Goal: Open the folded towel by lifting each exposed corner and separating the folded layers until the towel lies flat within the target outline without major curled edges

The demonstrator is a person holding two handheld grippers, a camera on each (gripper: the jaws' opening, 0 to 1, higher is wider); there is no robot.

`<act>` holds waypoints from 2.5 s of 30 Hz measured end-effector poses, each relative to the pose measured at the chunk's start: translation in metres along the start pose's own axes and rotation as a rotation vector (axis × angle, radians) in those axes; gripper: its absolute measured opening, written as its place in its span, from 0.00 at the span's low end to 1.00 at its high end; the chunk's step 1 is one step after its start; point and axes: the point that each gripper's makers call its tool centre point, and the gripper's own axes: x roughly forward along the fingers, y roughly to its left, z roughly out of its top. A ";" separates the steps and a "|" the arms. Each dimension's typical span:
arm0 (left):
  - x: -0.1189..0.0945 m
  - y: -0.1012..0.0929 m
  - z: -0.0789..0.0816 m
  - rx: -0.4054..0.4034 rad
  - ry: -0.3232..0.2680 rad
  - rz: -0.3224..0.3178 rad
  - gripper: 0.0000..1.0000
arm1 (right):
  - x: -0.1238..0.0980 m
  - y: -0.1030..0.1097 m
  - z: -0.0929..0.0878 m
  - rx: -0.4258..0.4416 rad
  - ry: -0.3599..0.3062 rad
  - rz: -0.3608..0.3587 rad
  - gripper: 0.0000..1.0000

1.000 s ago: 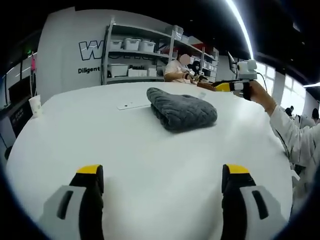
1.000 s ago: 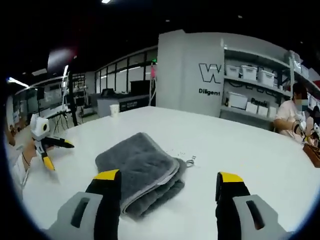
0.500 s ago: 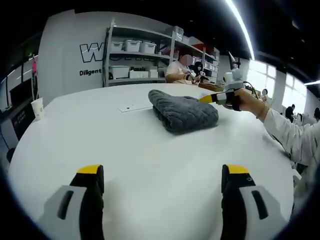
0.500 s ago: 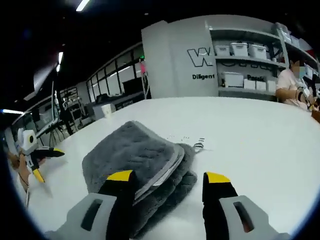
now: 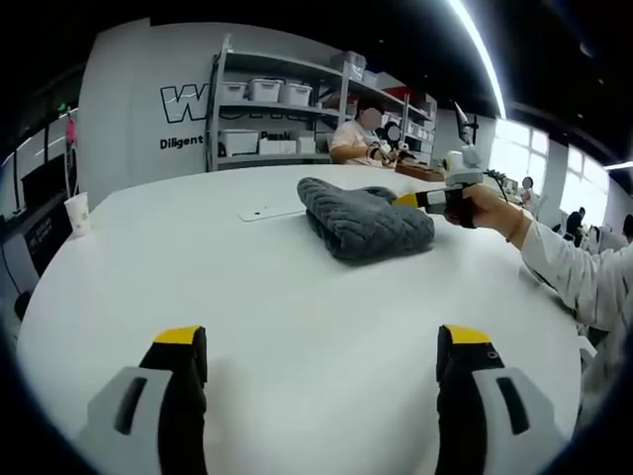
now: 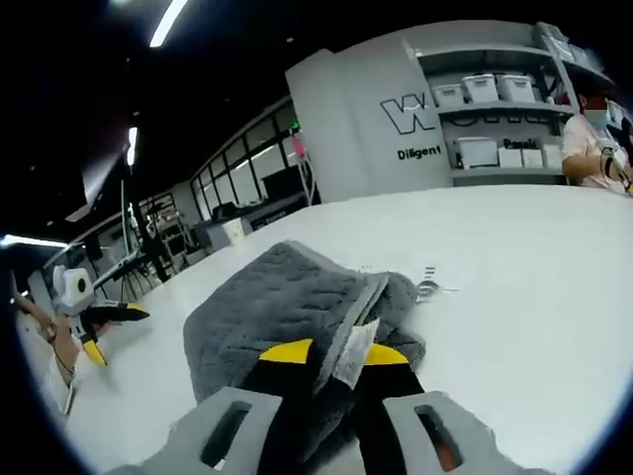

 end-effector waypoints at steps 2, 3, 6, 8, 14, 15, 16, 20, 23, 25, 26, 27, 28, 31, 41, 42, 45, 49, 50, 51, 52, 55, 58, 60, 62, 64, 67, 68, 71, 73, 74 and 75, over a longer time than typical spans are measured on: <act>0.000 0.000 0.000 -0.002 -0.002 -0.001 0.94 | -0.001 0.002 0.000 -0.063 0.006 -0.021 0.03; 0.000 0.000 0.001 -0.003 -0.002 -0.001 0.94 | -0.002 0.003 0.001 -0.075 0.007 -0.024 0.03; -0.001 0.000 0.001 -0.001 -0.003 -0.001 0.94 | -0.007 0.011 0.008 -0.103 -0.019 -0.028 0.02; -0.002 0.001 0.002 -0.003 -0.006 0.000 0.94 | -0.010 0.013 0.011 -0.113 -0.033 -0.033 0.02; -0.003 0.001 0.002 -0.006 -0.012 0.000 0.94 | -0.020 0.013 0.013 -0.150 -0.038 -0.065 0.01; -0.003 0.001 0.002 -0.006 -0.012 -0.001 0.94 | -0.021 0.013 0.013 -0.155 -0.036 -0.072 0.01; -0.003 0.001 0.002 -0.005 -0.011 -0.001 0.94 | -0.023 0.011 0.011 -0.158 -0.032 -0.084 0.01; -0.003 0.000 0.002 -0.004 -0.009 -0.001 0.94 | -0.027 0.003 0.008 -0.154 -0.030 -0.107 0.01; -0.004 0.000 0.001 -0.004 -0.008 -0.001 0.94 | -0.032 -0.004 0.005 -0.145 -0.031 -0.130 0.01; -0.004 -0.001 0.001 -0.004 -0.009 -0.001 0.94 | -0.036 -0.012 0.004 -0.143 -0.032 -0.156 0.01; -0.004 -0.001 0.001 -0.004 -0.010 -0.001 0.94 | -0.039 -0.016 0.003 -0.141 -0.031 -0.171 0.01; -0.004 -0.001 0.000 -0.002 -0.009 -0.002 0.94 | -0.041 -0.020 0.003 -0.139 -0.034 -0.184 0.01; -0.004 -0.001 0.000 -0.001 -0.008 -0.002 0.94 | -0.044 -0.025 0.002 -0.138 -0.034 -0.196 0.01; -0.004 -0.002 0.000 0.002 -0.005 -0.004 0.94 | -0.049 -0.034 0.001 -0.129 -0.039 -0.221 0.01; -0.005 0.000 -0.003 0.012 0.010 0.006 0.94 | -0.074 -0.057 -0.001 -0.136 -0.037 -0.299 0.01; -0.005 0.000 -0.003 0.015 0.010 0.009 0.94 | -0.076 -0.059 -0.001 -0.137 -0.037 -0.305 0.01; -0.005 0.000 -0.004 0.016 0.012 0.009 0.94 | -0.085 -0.067 -0.002 -0.135 -0.039 -0.340 0.01; -0.004 -0.003 -0.006 0.026 0.026 0.001 0.94 | -0.098 -0.078 -0.003 -0.135 -0.043 -0.390 0.01; -0.003 -0.003 -0.007 0.029 0.028 0.001 0.94 | -0.101 -0.081 -0.003 -0.132 -0.047 -0.396 0.01; -0.003 -0.003 -0.007 0.032 0.031 0.000 0.94 | -0.104 -0.084 -0.004 -0.126 -0.048 -0.408 0.01; -0.003 -0.004 -0.008 0.033 0.033 -0.001 0.94 | -0.106 -0.086 -0.004 -0.121 -0.049 -0.417 0.01; -0.003 -0.004 -0.008 0.032 0.034 -0.001 0.94 | -0.113 -0.094 -0.005 -0.127 -0.045 -0.435 0.01; -0.003 -0.004 -0.007 0.034 0.031 -0.003 0.94 | -0.120 -0.098 -0.005 -0.121 -0.047 -0.453 0.01; -0.003 -0.005 -0.008 0.035 0.033 -0.004 0.94 | -0.126 -0.104 -0.007 -0.107 -0.047 -0.476 0.01; -0.002 -0.004 -0.008 0.036 0.038 -0.002 0.94 | -0.130 -0.107 -0.007 -0.096 -0.047 -0.492 0.01; -0.002 -0.003 -0.009 0.035 0.039 -0.001 0.94 | -0.135 -0.112 -0.008 -0.087 -0.050 -0.506 0.01; -0.002 -0.003 -0.009 0.035 0.043 0.001 0.94 | -0.142 -0.115 -0.009 -0.080 -0.053 -0.532 0.01; -0.002 -0.003 -0.010 0.035 0.044 0.001 0.94 | -0.145 -0.116 -0.011 -0.079 -0.053 -0.539 0.01; -0.002 -0.004 -0.010 0.036 0.044 0.000 0.94 | -0.153 -0.115 -0.013 -0.076 -0.057 -0.552 0.01; -0.002 -0.004 -0.010 0.036 0.045 0.000 0.94 | -0.158 -0.116 -0.014 -0.071 -0.059 -0.561 0.01; -0.002 -0.004 -0.009 0.036 0.044 0.001 0.94 | -0.162 -0.117 -0.015 -0.065 -0.060 -0.568 0.01; -0.002 -0.003 -0.009 0.036 0.044 0.001 0.94 | -0.164 -0.117 -0.016 -0.060 -0.060 -0.570 0.01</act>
